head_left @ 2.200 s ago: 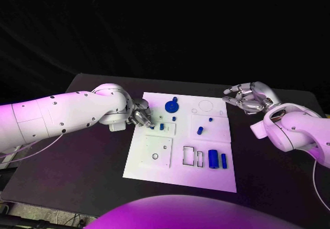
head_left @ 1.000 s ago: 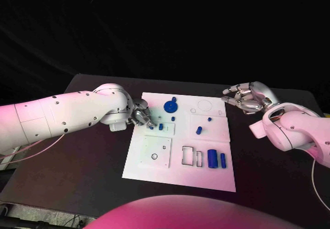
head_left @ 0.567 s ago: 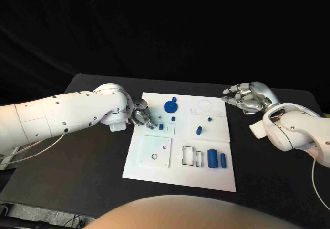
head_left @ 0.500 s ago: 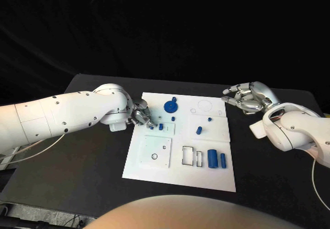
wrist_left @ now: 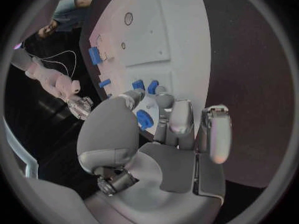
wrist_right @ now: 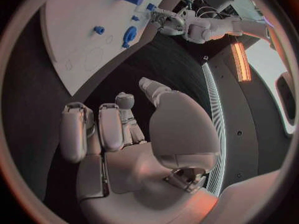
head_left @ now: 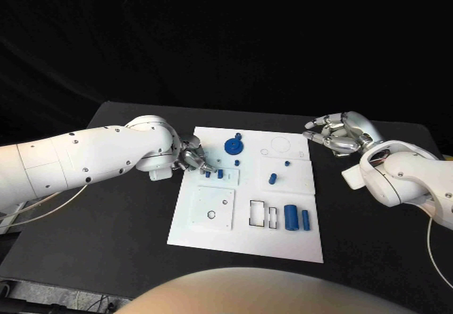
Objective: Assemble the parts on the task board
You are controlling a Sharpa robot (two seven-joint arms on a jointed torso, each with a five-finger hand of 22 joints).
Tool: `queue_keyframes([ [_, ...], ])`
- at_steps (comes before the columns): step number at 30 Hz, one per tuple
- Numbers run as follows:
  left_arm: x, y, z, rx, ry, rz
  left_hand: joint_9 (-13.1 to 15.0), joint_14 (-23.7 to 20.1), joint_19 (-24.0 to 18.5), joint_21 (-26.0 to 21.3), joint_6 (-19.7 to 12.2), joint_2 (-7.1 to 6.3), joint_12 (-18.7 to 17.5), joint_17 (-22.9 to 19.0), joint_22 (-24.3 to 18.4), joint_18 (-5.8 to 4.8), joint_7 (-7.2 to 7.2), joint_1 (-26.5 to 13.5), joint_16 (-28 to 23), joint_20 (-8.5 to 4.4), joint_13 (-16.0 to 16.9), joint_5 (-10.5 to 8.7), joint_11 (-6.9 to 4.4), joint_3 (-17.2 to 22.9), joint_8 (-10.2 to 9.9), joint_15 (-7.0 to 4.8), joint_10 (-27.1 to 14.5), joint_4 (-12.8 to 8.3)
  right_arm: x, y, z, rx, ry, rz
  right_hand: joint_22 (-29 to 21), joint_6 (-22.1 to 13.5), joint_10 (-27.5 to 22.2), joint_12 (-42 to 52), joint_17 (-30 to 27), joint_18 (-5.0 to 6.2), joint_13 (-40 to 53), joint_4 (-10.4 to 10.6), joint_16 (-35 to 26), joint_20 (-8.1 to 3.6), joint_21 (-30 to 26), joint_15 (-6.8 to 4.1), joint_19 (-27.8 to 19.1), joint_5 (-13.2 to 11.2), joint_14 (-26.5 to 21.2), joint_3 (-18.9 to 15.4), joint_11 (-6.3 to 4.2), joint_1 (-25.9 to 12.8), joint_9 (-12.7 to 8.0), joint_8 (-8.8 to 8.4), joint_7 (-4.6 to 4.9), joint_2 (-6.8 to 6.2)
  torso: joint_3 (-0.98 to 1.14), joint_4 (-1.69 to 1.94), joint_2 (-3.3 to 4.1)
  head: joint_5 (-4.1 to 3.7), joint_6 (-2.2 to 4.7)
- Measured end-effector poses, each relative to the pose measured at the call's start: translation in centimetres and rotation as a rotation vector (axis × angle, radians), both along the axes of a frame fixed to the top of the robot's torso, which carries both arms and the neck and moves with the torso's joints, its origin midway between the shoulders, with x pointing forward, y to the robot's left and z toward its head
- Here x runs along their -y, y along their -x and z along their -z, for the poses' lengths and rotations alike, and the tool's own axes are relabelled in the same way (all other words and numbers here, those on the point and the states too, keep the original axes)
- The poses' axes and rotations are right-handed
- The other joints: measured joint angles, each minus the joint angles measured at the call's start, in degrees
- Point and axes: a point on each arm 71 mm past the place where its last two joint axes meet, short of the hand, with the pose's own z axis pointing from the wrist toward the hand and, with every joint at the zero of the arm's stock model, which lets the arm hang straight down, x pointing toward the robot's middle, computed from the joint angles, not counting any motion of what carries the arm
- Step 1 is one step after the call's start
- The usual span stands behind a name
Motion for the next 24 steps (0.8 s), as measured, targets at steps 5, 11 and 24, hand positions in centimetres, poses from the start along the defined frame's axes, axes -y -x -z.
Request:
queue_keyframes([
  [5,0.1,-0.1,-0.2,0.007,0.024,-0.009,-0.12,0.0,0.0,0.0,0.0,0.54,0.0,0.01,0.0,0.0,0.0,-1.3,0.0,0.0,-0.14,0.0,-0.05,-2.4,0.0,0.0,0.05,-0.02,0.0,0.0,0.0,0.002,0.0,0.001,-0.01,0.0,0.0,0.0,0.0,0.0,0.0,0.17,0.0,0.0,0.0,0.0,0.0,0.0,0.0,-0.16,0.0,0.0,0.0,0.0,0.0,0.0,-0.03,0.0,0.01,-0.16,0.0],
  [11,-0.1,-0.3,-0.6,0.022,0.069,-0.031,-0.21,0.0,0.0,0.0,0.0,0.85,-0.35,0.0,0.0,0.0,0.0,-1.77,0.0,0.0,-1.13,0.0,-0.05,-3.44,0.0,0.0,0.05,0.01,0.0,0.0,0.0,0.004,0.0,0.002,-0.01,0.0,0.0,0.0,0.0,0.0,0.0,0.34,0.0,0.0,0.0,0.0,0.0,0.0,0.0,-0.33,0.0,0.0,0.0,0.22,0.0,0.0,0.01,0.0,-0.01,-0.18,0.0],
  [24,1.5,-1.1,-2.3,0.171,0.26,-0.004,-5.65,-2.55,-9.31,-14.34,-11.18,-0.47,-9.67,0.72,-8.0,3.86,5.82,14.8,0.17,2.98,-11.83,0.85,5.39,1.67,-5.94,4.17,-17.21,-1.06,0.1,0.0,0.1,0.007,0.0,0.005,-0.01,0.0,0.0,0.01,0.0,0.0,0.01,0.33,0.0,0.0,0.0,0.0,0.0,0.21,0.0,-0.33,0.0,0.0,0.01,0.22,0.0,0.0,0.03,0.0,-0.04,-0.59,0.46],
])
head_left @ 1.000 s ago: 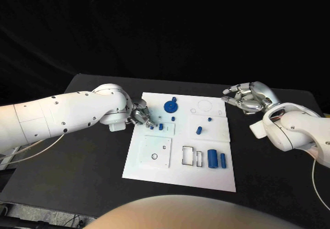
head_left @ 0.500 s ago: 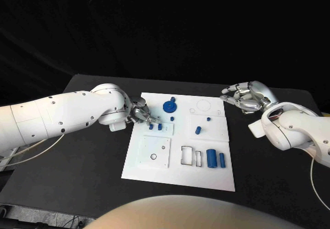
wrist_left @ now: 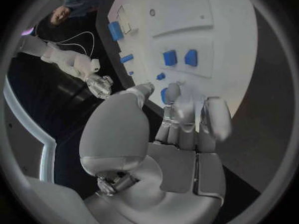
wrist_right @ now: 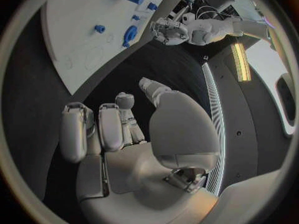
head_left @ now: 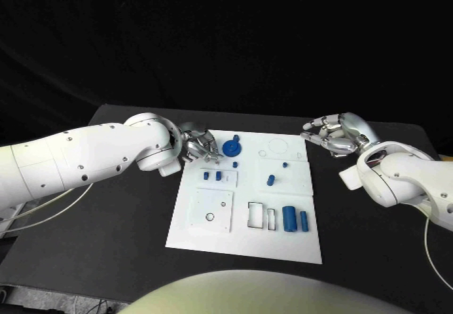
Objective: Assemble the parts on the task board
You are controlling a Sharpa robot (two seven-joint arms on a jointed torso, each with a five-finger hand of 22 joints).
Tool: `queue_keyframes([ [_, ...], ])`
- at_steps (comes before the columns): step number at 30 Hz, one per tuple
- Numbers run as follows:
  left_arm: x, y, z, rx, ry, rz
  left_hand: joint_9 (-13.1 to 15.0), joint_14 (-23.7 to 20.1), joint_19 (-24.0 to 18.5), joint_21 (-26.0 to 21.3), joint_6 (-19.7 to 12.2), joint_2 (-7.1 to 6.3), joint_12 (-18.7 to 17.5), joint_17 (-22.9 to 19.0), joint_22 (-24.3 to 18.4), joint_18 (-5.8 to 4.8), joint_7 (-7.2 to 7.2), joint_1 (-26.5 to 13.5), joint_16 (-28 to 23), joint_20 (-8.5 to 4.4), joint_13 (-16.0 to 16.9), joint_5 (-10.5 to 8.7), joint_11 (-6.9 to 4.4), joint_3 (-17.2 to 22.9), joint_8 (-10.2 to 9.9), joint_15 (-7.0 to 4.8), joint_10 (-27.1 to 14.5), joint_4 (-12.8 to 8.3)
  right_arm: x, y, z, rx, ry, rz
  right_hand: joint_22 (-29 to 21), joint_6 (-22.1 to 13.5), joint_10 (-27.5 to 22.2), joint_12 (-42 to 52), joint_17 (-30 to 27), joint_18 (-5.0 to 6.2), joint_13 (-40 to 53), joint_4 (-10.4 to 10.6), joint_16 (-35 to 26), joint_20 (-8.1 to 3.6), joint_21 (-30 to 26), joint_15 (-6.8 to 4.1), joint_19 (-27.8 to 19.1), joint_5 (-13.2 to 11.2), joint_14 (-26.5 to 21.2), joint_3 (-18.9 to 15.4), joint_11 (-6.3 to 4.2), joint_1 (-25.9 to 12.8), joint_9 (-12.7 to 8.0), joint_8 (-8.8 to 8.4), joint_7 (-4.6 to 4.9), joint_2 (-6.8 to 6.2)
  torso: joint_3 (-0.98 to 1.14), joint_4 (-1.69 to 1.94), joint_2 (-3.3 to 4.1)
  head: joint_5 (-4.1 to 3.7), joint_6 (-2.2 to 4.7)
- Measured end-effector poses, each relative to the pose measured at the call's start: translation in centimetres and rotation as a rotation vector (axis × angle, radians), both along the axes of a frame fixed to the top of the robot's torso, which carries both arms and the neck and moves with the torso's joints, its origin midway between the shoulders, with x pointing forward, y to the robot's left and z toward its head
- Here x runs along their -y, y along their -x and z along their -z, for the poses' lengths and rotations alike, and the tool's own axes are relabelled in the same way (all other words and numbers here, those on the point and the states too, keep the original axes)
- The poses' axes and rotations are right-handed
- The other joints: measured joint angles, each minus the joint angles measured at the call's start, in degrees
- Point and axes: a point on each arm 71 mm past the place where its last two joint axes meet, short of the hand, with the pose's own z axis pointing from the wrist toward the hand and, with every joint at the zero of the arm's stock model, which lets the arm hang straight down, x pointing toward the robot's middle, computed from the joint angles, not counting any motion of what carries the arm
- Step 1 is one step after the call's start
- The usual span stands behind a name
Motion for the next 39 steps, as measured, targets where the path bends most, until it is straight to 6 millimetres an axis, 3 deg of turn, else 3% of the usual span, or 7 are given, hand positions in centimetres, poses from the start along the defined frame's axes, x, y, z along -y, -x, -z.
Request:
queue_keyframes([
  [1,0.6,0.0,-0.1,0.03,0.019,0.02,-1.4,-1.83,-4.66,-5.02,-0.87,-0.59,-1.63,-1.15,-5.77,1.25,0.88,1.81,-0.16,0.74,-1.14,0.0,0.95,1.87,-1.37,0.86,-2.43,-0.23,0.0,0.0,0.0,0.0,0.0,0.0,0.02,0.0,0.0,0.0,0.0,0.0,0.0,0.0,0.0,0.0,0.0,0.0,0.0,0.0,0.0,0.0,0.0,0.0,0.0,0.0,0.0,0.0,0.0,0.0,0.01,-0.03,0.07],
  [3,1.5,-0.1,-0.2,0.08,0.04,0.056,-4.27,-7.43,-10.84,-11.66,-2.41,-2.06,-4.67,-5.26,-12.68,2.91,1.72,5.34,-2.42,2.05,-3.77,-0.02,2.03,5.73,-3.97,1.98,-6.06,-1.46,0.0,0.0,0.0,0.0,0.0,0.001,0.05,0.0,0.0,0.0,0.0,0.0,0.0,0.0,0.0,0.0,0.0,0.0,0.0,0.0,0.0,0.0,0.0,0.0,0.0,0.0,0.0,0.0,-0.02,-0.01,0.02,-0.09,0.2],
  [6,2.7,-0.2,-0.4,0.168,0.044,0.122,-7.01,-11.75,-13.78,-15.01,-2.76,-3.06,-6.92,-8.47,-15.85,3.31,1.96,7.32,-3.55,2.9,-6.53,-0.45,2.69,8.7,-5.56,2.69,-8.49,-3.23,0.0,0.0,0.0,0.001,0.0,0.001,0.04,0.0,0.0,0.0,0.0,0.0,0.0,0.0,0.0,0.0,0.0,0.0,0.0,0.0,0.0,0.0,0.0,0.0,0.0,0.0,0.0,0.0,-0.03,-0.03,0.05,-0.15,0.4],
  [16,5.2,-0.5,-0.2,0.395,-0.082,0.321,-11.35,-16.71,-15.17,-16.28,-2.21,-3.8,-12.02,-17.21,-16.42,3.31,1.42,6.96,-6.69,3.47,-12.71,-0.67,3.57,7.38,-7.18,3.41,-12.67,-6.71,0.0,0.0,0.1,-0.001,0.001,0.001,0.04,0.0,0.0,0.0,0.0,0.0,0.0,-0.01,0.0,0.0,0.0,0.0,0.0,0.23,0.0,0.01,0.0,0.0,0.0,0.0,0.0,0.0,-0.01,-0.08,0.08,-0.18,0.9],
  [26,6.1,-0.8,0.2,0.48,-0.192,0.413,-13.76,-16.48,-13.4,-14.06,0.48,-4.19,-13.37,-18.15,-13.59,3.3,0.4,6.56,-4.57,3.58,-15.56,-0.67,3.57,7.44,-8.86,3.19,-12.66,-8.07,-0.1,0.0,0.2,-0.003,0.001,0.001,0.03,0.0,0.0,0.0,0.0,0.0,-0.09,-0.01,0.0,0.0,0.0,0.0,0.0,0.23,0.0,0.01,0.0,0.0,0.0,0.0,0.0,0.0,0.01,-0.08,0.11,-0.32,1.15],
  [33,6.5,-0.9,0.5,0.484,-0.239,0.444,-15.06,-15.72,-12.22,-12.42,2.09,-3.66,-13.81,-18.5,-11.9,3.31,0.07,5.91,-3.21,3.49,-17.02,-0.67,3.31,6.82,-9.87,3.09,-12.4,-8.69,-0.1,0.0,0.2,-0.003,0.001,0.0,0.02,0.0,0.0,0.0,0.0,0.0,-0.09,-0.01,0.0,0.0,0.0,0.0,0.0,0.22,0.0,0.01,0.0,0.0,0.01,0.0,0.0,0.0,0.0,-0.08,0.12,-0.37,1.06],
  [39,6.8,-0.9,0.7,0.473,-0.264,0.464,-16.29,-13.64,-10.08,-9.88,4.9,-3.87,-14.38,-17.15,-9.1,3.31,-0.09,5.67,-0.37,3.21,-18.63,-0.67,2.79,6.76,-11.17,2.85,-9.46,-8.75,-0.2,0.0,0.2,-0.003,0.0,-0.001,0.02,0.0,0.0,0.0,0.01,0.0,-0.09,-0.01,0.0,0.0,0.0,0.0,0.0,0.22,0.0,0.01,0.0,0.0,0.01,0.0,0.0,0.0,-0.01,-0.07,0.12,-0.43,0.92],
])
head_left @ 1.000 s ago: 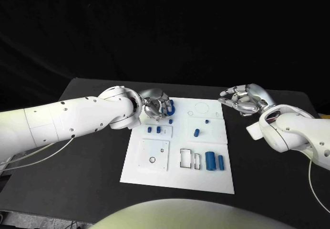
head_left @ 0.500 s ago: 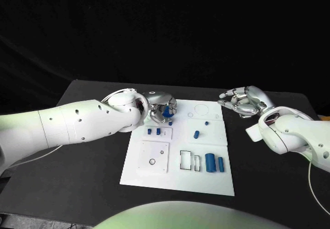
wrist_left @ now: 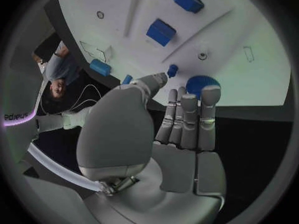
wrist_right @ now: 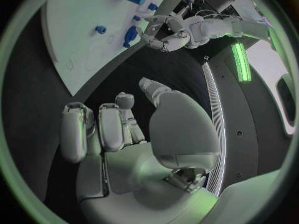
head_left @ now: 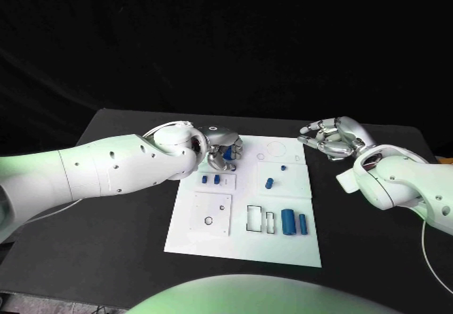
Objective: Assemble the parts on the task board
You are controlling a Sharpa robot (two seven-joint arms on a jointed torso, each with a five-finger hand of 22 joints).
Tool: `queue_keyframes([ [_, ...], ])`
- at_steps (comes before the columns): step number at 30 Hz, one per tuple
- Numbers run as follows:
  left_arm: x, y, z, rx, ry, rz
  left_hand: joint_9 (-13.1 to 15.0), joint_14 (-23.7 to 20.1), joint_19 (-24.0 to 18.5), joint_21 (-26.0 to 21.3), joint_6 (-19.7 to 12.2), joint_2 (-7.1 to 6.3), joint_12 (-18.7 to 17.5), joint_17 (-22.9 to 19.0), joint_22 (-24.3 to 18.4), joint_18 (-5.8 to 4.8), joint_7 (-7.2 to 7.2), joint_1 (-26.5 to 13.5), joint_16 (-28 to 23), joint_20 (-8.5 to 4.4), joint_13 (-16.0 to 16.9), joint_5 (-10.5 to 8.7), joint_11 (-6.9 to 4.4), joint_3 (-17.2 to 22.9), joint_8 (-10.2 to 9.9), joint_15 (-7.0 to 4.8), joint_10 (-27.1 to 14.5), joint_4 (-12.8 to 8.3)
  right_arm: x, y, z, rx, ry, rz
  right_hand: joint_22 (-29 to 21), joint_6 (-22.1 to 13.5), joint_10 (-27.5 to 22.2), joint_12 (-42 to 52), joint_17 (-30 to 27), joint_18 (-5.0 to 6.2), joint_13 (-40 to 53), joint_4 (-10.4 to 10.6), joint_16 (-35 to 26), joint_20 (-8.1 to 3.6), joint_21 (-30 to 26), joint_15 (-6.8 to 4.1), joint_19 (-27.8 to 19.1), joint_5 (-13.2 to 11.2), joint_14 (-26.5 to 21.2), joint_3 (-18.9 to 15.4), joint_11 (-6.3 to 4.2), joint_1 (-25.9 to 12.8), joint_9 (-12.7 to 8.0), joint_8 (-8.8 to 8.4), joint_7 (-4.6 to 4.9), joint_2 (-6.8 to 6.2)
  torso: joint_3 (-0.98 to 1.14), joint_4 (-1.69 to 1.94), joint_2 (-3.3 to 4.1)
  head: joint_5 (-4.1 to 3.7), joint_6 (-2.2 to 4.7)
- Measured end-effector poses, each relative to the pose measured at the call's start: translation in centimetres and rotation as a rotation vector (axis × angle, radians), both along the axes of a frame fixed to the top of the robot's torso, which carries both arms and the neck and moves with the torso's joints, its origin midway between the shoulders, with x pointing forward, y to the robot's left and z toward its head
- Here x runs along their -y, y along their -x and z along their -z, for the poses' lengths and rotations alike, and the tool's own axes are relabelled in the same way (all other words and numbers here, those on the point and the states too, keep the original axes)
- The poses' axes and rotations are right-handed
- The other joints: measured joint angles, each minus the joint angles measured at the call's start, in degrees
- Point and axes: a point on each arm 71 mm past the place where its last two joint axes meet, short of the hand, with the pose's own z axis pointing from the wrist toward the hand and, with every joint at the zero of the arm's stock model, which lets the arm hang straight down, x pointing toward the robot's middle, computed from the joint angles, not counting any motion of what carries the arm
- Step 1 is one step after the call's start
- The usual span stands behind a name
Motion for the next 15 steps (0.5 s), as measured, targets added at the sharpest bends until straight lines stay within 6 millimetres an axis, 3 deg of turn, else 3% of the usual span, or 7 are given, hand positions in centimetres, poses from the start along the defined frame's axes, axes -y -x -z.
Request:
queue_keyframes([
  [10,0.36,0.04,0.46,-0.024,-0.034,0.011,-0.82,2.39,1.51,2.23,2.3,0.0,-0.09,2.68,2.69,-0.01,0.31,0.0,3.25,-0.15,-1.11,0.0,-0.45,1.93,-0.81,-0.37,2.97,-0.75,-0.03,0.0,0.0,0.0,0.0,-0.001,-0.01,0.0,0.0,0.0,0.0,0.0,0.0,0.0,0.0,0.0,0.0,0.0,0.0,0.36,0.0,0.0,0.0,0.0,0.0,0.0,0.0,0.0,-0.03,0.04,0.0,-0.14,-0.18],
  [12,0.47,0.05,0.54,-0.028,-0.038,0.013,-0.81,2.54,1.7,2.25,2.5,0.0,-0.09,2.68,2.85,-0.94,0.51,0.0,3.25,-0.34,-1.17,0.0,-0.24,2.16,-1.02,-0.22,3.18,-0.87,-0.04,0.0,0.0,0.0,0.0,-0.001,-0.01,0.0,0.0,0.0,0.0,0.0,0.0,0.0,0.0,0.0,0.0,0.0,0.0,0.36,0.0,0.0,0.0,0.0,0.0,0.0,0.0,0.0,-0.03,0.04,0.0,-0.18,-0.19],
  [15,0.63,0.02,0.68,-0.035,-0.043,0.015,-0.96,2.78,1.77,2.48,2.84,0.0,-0.09,2.73,3.1,-0.92,0.43,0.0,3.6,-0.27,-1.37,0.0,-0.45,2.72,-1.16,-0.36,3.63,-0.94,-0.04,0.0,0.0,0.0,0.0,-0.001,-0.01,0.0,0.0,0.0,0.0,0.0,0.01,0.0,0.0,0.0,0.0,0.0,0.0,0.36,0.0,0.0,0.0,0.0,0.0,0.0,0.0,0.0,-0.03,0.04,-0.01,-0.18,-0.25],
])
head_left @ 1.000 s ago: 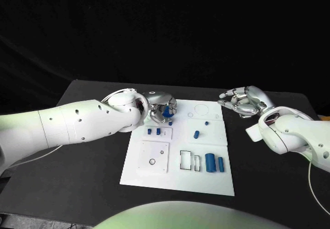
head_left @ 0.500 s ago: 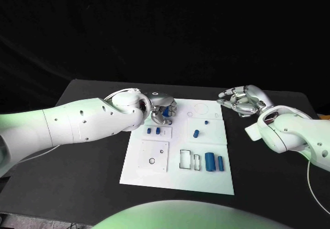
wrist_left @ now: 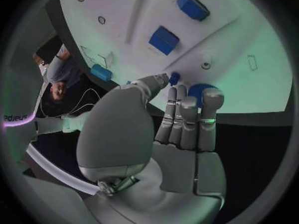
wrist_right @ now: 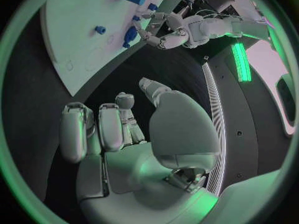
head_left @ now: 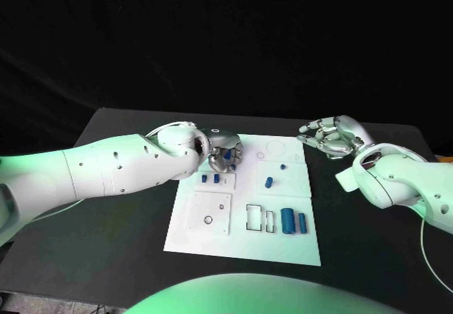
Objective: Assemble the parts on the task board
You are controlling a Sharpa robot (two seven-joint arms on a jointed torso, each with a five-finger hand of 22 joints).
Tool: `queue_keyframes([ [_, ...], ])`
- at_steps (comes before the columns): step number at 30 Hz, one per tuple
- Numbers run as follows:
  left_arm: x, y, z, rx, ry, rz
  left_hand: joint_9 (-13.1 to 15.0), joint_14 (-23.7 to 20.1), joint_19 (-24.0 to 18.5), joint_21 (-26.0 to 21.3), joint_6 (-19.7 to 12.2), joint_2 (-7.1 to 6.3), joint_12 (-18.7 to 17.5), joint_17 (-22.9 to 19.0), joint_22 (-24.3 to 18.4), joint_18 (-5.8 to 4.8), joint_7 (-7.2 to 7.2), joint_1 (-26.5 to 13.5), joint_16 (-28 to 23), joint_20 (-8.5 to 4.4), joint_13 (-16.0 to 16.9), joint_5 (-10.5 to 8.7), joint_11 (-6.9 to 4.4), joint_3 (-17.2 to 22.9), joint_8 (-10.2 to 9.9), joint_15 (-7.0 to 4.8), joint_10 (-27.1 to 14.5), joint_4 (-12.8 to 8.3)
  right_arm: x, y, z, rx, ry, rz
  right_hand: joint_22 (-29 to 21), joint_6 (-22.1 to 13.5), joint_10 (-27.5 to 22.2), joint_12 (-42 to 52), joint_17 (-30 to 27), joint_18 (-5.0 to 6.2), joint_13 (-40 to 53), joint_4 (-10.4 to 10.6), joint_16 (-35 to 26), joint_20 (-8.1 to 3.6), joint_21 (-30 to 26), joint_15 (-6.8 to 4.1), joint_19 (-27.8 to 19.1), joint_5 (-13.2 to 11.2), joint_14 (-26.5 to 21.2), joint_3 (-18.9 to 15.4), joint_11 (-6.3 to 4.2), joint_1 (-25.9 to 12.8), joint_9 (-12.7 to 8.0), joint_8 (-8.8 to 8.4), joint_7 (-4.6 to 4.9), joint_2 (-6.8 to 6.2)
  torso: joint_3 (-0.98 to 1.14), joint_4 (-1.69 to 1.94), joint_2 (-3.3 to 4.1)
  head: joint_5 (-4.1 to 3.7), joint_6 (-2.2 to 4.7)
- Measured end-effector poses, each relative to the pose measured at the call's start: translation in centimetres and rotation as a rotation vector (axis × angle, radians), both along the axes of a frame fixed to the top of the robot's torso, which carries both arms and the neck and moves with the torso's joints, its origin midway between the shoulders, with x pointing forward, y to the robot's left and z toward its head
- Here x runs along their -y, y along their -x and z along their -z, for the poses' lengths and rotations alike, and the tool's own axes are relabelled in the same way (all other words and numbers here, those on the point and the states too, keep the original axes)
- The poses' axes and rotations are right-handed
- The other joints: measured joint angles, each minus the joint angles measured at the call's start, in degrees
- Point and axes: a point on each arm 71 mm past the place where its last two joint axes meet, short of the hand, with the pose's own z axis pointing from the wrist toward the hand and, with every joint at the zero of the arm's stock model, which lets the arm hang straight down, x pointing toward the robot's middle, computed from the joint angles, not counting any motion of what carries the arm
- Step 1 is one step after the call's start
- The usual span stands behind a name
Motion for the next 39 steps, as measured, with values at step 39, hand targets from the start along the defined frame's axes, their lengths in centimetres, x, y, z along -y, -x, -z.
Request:
queue_keyframes([
  [39,-0.09,-0.36,0.88,-0.018,0.008,-0.005,0.03,7.38,6.79,8.83,5.51,4.02,-3.5,8.35,9.73,-1.78,-0.01,2.78,5.85,-1.41,-1.75,-4.22,-1.43,6.7,-2.16,-1.45,7.75,-4.35,-0.04,0.01,0.02,-0.002,0.001,-0.001,0.03,0.0,0.0,0.0,0.11,0.0,0.06,0.16,0.0,0.0,0.0,0.0,0.0,0.21,0.0,-0.16,0.0,0.0,-0.04,0.23,0.0,0.0,0.05,0.02,-0.08,-0.15,-0.25],
])
